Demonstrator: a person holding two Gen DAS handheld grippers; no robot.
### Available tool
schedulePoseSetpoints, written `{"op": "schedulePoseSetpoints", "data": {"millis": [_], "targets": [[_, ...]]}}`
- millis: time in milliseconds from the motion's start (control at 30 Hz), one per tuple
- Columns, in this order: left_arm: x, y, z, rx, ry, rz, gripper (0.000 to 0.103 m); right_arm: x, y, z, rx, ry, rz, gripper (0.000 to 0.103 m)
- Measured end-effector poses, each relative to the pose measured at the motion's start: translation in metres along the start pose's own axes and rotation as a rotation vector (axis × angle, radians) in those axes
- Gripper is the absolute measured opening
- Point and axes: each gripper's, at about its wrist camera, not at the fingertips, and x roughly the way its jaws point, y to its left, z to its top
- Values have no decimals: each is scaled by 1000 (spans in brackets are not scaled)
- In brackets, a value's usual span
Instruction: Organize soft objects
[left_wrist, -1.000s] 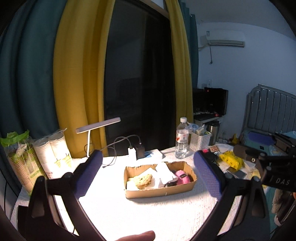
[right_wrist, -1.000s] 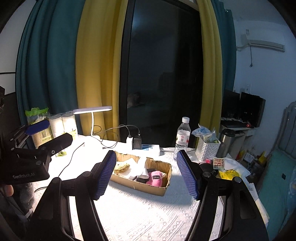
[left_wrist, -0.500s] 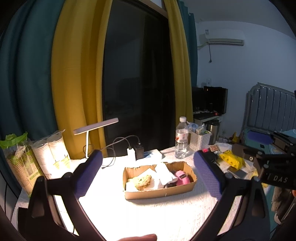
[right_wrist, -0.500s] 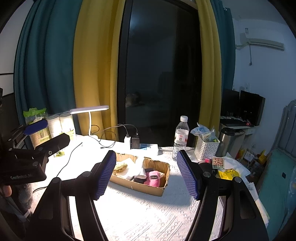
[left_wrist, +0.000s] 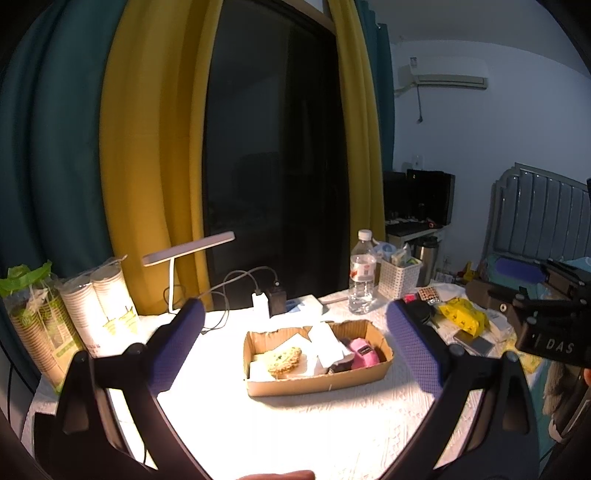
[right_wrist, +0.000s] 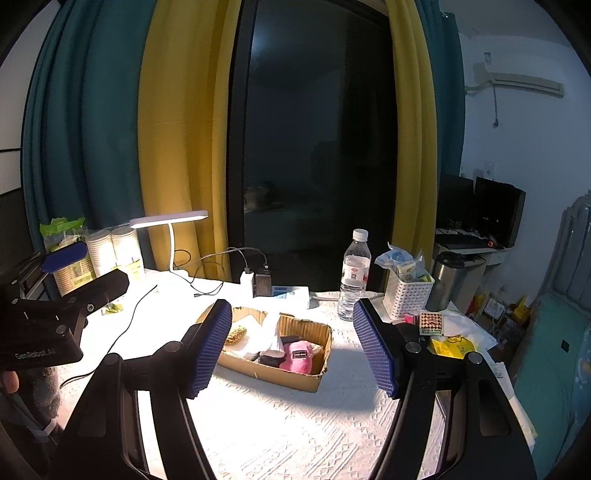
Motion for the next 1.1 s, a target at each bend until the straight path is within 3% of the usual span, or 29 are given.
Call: {"op": "schedulePoseSetpoints", "data": {"millis": [1100], "targets": [[23, -3, 3, -4, 19, 3, 100, 19, -14, 1, 8, 38, -10, 71]]}}
